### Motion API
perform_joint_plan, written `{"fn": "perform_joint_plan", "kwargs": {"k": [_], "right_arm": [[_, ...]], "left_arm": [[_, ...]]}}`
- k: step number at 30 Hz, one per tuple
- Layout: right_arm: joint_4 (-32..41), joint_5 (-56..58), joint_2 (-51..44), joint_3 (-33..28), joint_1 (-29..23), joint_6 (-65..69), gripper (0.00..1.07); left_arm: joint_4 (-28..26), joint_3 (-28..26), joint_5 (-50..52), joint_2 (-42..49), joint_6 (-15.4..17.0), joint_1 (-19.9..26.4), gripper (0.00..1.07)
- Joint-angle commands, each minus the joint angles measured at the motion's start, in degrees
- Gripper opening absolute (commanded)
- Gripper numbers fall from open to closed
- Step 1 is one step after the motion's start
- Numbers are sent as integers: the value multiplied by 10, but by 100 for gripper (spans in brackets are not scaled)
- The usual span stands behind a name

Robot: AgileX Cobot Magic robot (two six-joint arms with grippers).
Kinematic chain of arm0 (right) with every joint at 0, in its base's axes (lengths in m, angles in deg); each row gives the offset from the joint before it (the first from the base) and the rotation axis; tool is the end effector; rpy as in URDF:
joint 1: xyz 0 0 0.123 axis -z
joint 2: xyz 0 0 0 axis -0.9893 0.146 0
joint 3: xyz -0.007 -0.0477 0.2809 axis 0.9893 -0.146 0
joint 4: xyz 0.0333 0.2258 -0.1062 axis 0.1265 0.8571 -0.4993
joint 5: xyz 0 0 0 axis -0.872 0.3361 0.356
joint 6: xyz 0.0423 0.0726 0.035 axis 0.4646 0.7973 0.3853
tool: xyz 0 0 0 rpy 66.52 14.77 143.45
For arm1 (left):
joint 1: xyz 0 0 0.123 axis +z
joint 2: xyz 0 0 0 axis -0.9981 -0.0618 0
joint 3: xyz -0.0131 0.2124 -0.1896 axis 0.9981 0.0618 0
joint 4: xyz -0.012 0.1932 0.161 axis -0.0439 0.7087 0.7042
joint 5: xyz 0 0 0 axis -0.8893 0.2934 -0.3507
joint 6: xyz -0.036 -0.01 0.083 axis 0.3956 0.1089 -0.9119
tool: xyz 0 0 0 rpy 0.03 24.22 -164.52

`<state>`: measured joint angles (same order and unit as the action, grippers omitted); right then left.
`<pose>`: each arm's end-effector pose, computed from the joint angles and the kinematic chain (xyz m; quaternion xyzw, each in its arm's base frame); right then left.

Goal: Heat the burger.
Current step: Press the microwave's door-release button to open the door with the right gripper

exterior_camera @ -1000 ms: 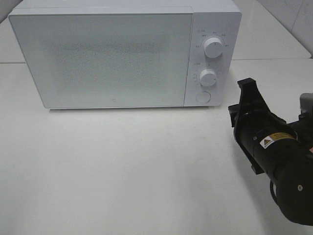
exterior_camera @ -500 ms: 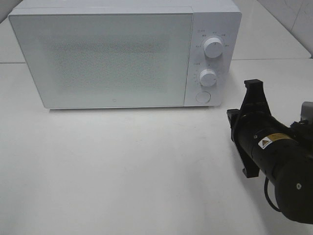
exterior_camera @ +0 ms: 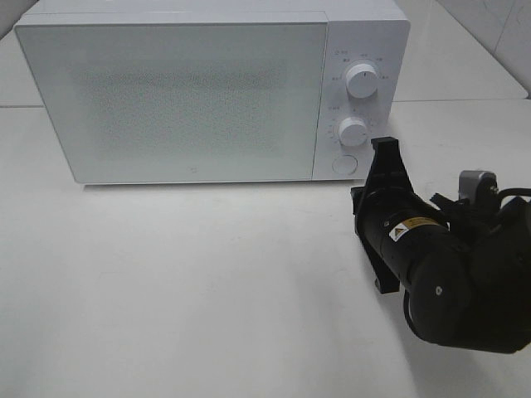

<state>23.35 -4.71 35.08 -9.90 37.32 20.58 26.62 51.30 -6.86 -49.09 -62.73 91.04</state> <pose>0.2357 0.1475 0.1159 0.5317 0.6098 0.3964 0.4340 -0.0076 -0.0047 0.2806 -0.0024 0.8496 0.0139 0.5273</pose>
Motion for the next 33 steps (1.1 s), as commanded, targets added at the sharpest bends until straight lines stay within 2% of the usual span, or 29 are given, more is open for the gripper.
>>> {"fn": "perform_joint_plan", "kwargs": {"k": [1, 6, 11, 17, 33], "right_arm": [[-32, 7, 11, 20, 19, 2, 0], [-91, 18, 40, 65, 57, 2, 0], [-115, 29, 62, 91, 84, 3, 0], [-127, 53, 78, 115, 112, 2, 0], [-146, 79, 118, 175, 146, -1, 0]], "left_arm": [[2, -1, -1, 11, 1, 1, 98], [2, -1, -1, 11, 1, 1, 98], [2, -1, -1, 11, 1, 1, 98], [2, -1, -1, 11, 1, 1, 98], [2, -1, -1, 11, 1, 1, 98]]}}
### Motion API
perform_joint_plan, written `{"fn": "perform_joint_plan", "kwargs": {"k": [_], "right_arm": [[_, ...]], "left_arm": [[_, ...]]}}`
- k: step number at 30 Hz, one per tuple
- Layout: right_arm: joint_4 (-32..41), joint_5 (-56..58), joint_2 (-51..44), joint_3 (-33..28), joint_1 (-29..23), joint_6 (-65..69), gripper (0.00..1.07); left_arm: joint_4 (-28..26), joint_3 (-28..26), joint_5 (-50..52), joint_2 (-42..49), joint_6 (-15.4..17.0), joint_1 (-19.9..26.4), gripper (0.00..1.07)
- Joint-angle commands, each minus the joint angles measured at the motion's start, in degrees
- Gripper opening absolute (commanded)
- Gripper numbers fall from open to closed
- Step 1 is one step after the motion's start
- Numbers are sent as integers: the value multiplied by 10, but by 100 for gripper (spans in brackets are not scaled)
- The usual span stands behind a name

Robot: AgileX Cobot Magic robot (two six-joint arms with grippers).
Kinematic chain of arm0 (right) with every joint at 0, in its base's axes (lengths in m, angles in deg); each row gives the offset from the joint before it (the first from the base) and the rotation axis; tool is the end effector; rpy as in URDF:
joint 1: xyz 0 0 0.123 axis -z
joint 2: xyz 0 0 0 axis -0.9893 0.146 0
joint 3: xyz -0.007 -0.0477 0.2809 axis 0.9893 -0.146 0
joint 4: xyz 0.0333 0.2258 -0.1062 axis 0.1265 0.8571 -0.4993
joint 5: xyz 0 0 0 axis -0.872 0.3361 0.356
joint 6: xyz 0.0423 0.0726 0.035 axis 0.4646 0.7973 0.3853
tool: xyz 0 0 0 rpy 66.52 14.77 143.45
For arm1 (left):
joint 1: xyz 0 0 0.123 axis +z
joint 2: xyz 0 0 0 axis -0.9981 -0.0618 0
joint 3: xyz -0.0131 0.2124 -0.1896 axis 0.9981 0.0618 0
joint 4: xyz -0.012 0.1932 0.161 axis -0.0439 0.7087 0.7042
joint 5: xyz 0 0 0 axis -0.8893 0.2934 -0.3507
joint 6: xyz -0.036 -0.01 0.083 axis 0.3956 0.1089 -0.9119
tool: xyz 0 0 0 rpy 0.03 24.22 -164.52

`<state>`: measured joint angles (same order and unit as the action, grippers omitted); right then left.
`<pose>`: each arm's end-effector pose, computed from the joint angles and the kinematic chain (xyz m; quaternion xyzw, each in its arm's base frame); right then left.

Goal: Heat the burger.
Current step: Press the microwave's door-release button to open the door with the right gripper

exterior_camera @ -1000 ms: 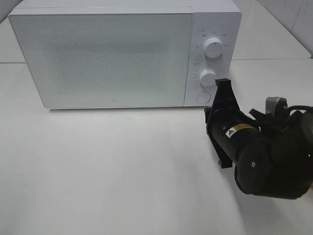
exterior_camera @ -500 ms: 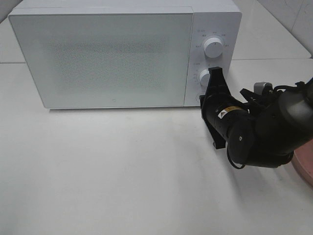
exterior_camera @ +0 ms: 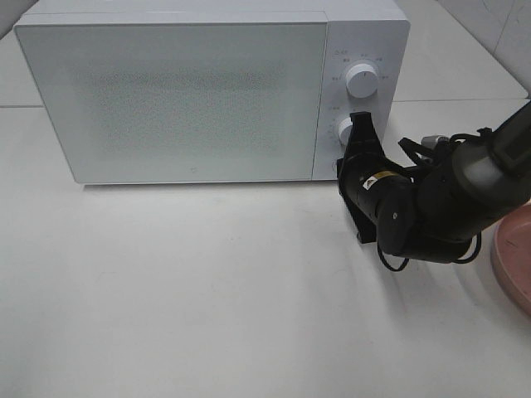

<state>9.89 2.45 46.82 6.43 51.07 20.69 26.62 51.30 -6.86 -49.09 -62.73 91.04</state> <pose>0.3245 0.1433 0.0919 0.5325 0.6156 0.3933 0.4275 -0.0076 -0.0047 0.2806 -0.0024 0.8496 0.0139 0.5273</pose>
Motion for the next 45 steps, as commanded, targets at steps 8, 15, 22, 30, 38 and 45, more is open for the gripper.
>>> {"fn": "perform_joint_plan", "kwargs": {"k": [8, 15, 22, 30, 38, 45], "right_arm": [[-18, 19, 1, 23, 25, -3, 0], [-17, 17, 22, 34, 25, 3, 0], [-13, -52, 30, 43, 25, 0, 0], [10, -77, 35, 50, 25, 0, 0], [4, -106, 60, 98, 25, 0, 0], [-7, -104, 61, 123, 25, -5, 0]], "left_arm": [[2, -1, -1, 8, 1, 1, 98], [2, -1, -1, 8, 1, 1, 98], [2, -1, -1, 8, 1, 1, 98], [2, -1, -1, 8, 1, 1, 98], [2, -1, -1, 8, 1, 1, 98], [2, -1, -1, 8, 1, 1, 98]]}}
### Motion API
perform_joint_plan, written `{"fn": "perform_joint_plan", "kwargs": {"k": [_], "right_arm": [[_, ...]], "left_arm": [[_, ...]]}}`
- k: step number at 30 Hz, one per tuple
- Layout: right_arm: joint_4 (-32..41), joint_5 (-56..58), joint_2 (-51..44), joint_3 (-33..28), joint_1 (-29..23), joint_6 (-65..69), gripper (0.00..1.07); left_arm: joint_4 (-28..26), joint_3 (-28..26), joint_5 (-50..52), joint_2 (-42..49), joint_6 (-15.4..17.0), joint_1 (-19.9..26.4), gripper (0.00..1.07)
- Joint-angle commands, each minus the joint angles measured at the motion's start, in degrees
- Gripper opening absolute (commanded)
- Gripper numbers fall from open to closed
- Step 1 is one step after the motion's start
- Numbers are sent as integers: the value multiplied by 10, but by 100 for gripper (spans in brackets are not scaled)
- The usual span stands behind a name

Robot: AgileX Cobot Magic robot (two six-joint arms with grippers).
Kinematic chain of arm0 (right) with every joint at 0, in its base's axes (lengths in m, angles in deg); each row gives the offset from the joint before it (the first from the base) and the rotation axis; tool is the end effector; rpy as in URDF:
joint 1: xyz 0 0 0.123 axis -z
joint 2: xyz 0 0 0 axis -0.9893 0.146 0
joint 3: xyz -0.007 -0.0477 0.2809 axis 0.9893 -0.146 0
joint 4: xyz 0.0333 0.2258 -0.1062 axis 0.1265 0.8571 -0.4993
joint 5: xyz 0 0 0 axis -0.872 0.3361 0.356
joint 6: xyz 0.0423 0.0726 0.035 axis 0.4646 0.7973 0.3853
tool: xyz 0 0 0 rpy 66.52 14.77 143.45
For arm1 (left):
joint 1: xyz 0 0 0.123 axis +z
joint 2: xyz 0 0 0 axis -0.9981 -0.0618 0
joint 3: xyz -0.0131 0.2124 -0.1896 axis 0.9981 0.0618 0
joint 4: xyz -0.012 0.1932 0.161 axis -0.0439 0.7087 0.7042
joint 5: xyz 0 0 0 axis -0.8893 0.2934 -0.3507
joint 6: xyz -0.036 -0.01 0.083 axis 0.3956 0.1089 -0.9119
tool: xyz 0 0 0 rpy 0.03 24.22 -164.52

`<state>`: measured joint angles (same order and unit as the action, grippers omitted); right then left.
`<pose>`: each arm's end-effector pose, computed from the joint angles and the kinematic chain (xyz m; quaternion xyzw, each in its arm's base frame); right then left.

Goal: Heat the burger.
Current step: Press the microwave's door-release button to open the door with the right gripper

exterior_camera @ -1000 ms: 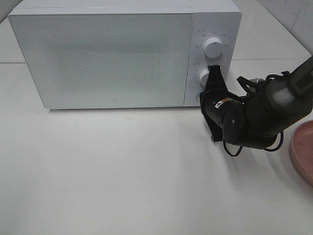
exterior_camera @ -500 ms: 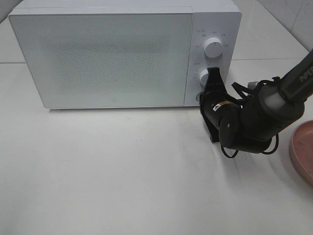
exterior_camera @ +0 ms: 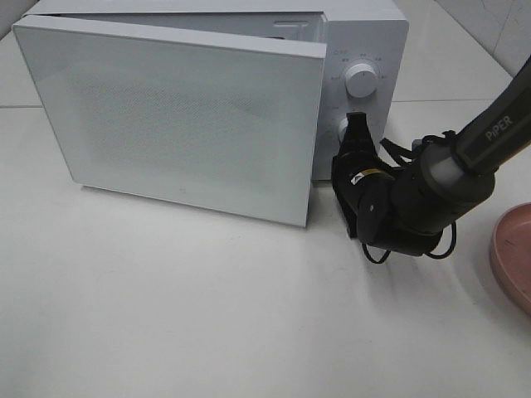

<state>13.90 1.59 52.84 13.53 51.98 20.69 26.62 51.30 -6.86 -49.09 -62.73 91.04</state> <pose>0.3508 0.1465 0.0763 0.5606 0.5827 0.3888 0.4417 -0.0076 -0.0047 0.2806 -0.0024 0.8496 0.0139 0.5273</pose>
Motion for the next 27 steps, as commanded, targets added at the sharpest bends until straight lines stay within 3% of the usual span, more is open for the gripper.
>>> {"fn": "perform_joint_plan", "kwargs": {"k": [1, 12, 27], "right_arm": [[-47, -96, 1, 52, 16, -5, 0], [-43, -76, -1, 50, 15, -30, 0], [-43, 48, -59, -24, 15, -32, 0]], "left_arm": [[2, -1, -1, 8, 1, 1, 98], [2, -1, -1, 8, 1, 1, 98], [2, -1, -1, 8, 1, 1, 98]]}}
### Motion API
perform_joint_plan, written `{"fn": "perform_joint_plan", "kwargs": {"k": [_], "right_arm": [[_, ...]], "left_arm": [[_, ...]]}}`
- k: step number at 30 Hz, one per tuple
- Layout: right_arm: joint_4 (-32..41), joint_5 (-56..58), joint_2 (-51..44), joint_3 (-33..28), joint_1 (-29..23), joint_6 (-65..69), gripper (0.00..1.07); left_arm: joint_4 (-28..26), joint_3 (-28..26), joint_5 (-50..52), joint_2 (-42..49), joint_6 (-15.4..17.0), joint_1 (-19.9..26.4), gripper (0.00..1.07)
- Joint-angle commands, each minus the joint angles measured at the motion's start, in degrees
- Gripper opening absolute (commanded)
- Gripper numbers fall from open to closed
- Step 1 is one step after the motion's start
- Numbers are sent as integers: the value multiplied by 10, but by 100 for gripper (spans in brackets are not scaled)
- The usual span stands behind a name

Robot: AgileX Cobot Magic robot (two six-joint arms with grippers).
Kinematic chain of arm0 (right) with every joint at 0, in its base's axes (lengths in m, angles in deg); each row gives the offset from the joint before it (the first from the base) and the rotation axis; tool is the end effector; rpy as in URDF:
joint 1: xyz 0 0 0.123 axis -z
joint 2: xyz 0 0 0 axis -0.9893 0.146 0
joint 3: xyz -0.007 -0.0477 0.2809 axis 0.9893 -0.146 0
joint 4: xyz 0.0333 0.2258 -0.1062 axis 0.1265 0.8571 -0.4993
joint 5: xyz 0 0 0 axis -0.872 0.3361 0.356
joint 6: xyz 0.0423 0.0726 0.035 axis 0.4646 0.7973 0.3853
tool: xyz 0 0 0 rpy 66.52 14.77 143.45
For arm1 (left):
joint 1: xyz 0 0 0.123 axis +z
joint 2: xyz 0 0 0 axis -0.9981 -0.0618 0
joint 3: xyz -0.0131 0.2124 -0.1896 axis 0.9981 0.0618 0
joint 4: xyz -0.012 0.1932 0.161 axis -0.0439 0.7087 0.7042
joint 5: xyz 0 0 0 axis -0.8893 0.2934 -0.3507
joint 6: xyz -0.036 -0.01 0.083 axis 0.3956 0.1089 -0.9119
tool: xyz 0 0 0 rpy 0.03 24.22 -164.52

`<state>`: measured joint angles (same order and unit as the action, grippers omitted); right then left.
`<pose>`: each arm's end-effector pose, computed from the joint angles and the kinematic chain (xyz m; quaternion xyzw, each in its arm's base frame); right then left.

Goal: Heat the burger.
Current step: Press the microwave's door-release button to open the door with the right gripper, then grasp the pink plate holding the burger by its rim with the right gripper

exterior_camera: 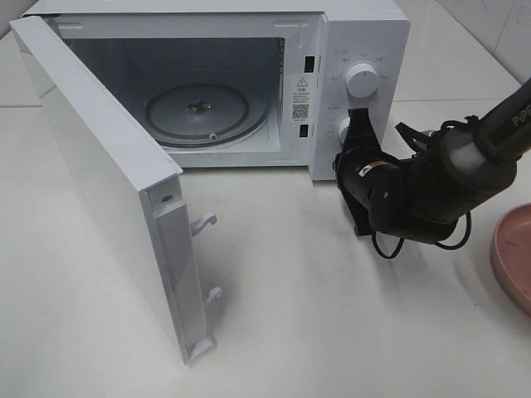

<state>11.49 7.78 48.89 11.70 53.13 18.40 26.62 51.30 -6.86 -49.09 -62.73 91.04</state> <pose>0.3462 0.1422 0.0878 0.5513 0.6168 0.3760 0.4174 -0.0076 -0.0047 0.2806 -0.0024 0.8496 0.0139 0.5273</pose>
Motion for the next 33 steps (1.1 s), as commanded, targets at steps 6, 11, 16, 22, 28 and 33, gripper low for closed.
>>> {"fn": "perform_joint_plan", "kwargs": {"k": [6, 11, 16, 22, 28, 33], "right_arm": [[-29, 44, -48, -33, 3, -18, 0], [-39, 93, -70, -53, 3, -40, 0], [-39, 136, -108, -74, 4, -108, 0], [-39, 224, -162, -85, 4, -230, 0], [-39, 343, -210, -84, 4, -378, 0], [-39, 433, -241, -84, 4, -504, 1]], "left_arm": [[2, -1, -1, 8, 1, 1, 98], [2, -1, -1, 8, 1, 1, 98], [2, -1, -1, 8, 1, 1, 98], [2, -1, -1, 8, 1, 1, 98], [2, -1, -1, 8, 1, 1, 98], [2, -1, -1, 8, 1, 1, 98]]}}
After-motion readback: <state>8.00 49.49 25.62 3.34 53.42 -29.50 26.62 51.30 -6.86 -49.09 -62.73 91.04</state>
